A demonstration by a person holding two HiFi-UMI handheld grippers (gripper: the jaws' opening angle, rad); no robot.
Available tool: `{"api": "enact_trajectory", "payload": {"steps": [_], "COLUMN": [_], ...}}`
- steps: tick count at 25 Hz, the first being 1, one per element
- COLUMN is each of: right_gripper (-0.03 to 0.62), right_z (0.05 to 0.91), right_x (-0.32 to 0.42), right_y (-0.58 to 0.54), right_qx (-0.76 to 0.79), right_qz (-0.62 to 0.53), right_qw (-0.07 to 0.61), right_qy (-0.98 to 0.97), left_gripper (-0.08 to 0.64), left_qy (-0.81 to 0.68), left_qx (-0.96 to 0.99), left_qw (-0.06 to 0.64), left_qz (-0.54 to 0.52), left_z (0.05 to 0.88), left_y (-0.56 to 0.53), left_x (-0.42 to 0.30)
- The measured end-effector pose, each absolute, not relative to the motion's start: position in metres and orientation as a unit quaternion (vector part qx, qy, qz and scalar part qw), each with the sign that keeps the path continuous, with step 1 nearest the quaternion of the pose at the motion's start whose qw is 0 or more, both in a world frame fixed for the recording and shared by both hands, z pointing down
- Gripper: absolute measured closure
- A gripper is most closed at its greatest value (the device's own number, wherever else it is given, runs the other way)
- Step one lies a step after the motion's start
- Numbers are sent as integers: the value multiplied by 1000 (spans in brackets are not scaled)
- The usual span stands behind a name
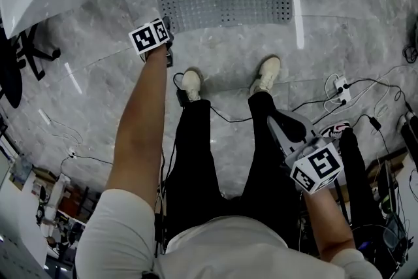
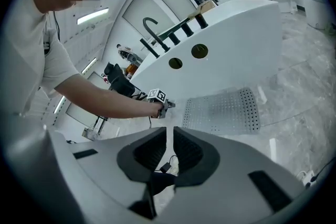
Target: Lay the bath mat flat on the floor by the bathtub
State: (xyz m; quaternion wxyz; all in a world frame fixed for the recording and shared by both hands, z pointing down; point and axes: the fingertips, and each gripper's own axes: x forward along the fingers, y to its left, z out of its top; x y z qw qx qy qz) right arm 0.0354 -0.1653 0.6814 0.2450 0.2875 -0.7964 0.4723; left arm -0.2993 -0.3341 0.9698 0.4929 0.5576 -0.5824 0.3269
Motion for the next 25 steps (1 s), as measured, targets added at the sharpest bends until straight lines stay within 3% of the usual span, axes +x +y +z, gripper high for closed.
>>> {"api": "enact_trajectory", "payload": {"steps": [14,25], "right_gripper": [552,578], "right_z": [602,543], "right_x": [-44,-79], "right_y": [-179,-165], "right_qx": [304,338], "right_qz": [405,344], "right_qw": [242,264], "right_qy": [-827,-835], "left_gripper": [443,523], "left_qy": [-543,-451], "left_qx": [654,748], "left_qw": [452,418], "left_qz": [270,249], "left_z": [802,679], "left_y": [-330,-265], "left_x": [-317,-327]}}
